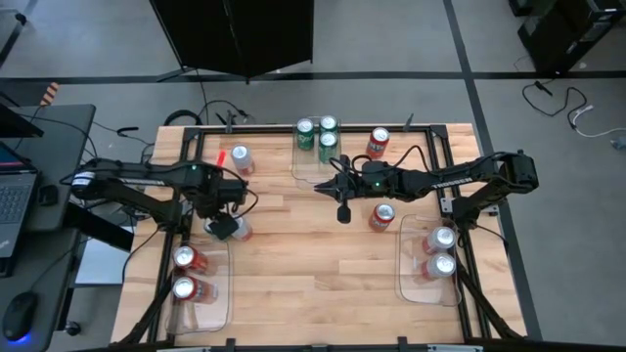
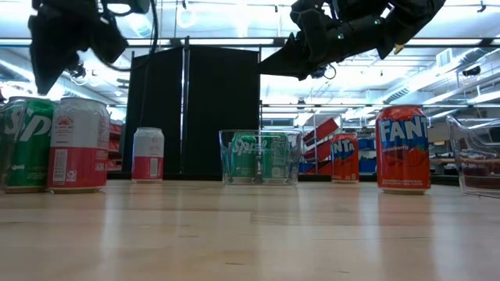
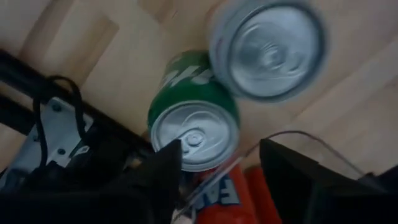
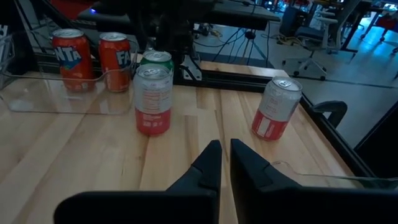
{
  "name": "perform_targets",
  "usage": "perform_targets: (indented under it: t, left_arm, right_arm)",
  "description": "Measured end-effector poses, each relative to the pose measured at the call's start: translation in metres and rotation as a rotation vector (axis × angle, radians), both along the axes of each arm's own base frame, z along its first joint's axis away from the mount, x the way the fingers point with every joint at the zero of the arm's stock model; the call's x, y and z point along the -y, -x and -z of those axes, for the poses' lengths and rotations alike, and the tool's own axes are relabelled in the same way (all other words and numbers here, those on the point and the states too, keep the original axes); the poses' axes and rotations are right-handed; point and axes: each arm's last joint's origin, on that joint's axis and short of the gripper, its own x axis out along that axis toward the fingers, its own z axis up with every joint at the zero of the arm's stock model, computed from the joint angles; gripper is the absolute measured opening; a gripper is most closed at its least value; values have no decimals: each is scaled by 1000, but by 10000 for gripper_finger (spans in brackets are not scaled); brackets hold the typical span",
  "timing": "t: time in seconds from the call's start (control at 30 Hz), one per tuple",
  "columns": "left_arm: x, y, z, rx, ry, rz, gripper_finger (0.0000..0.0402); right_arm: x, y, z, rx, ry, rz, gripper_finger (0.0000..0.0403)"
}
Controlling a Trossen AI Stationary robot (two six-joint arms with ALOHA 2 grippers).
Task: Sort soda cans
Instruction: Put the green soda can into the top transparent bin
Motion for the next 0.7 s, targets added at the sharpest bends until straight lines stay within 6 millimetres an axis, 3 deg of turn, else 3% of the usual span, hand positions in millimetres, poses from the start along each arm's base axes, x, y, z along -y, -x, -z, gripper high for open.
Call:
perform_targets:
  t: [0.23, 0.47, 0.7]
  left_arm:
    - [-1, 5, 8, -58, -46, 21, 279]
    - [-1, 5, 9, -49, -33, 8, 286]
    - [1, 5, 24, -49, 30, 22, 286]
  right_arm:
    - [0, 0, 0, -1, 0, 0, 30]
    - [0, 0, 1, -7, -1, 0, 44]
    - [0, 1, 2, -23, -2, -1, 60]
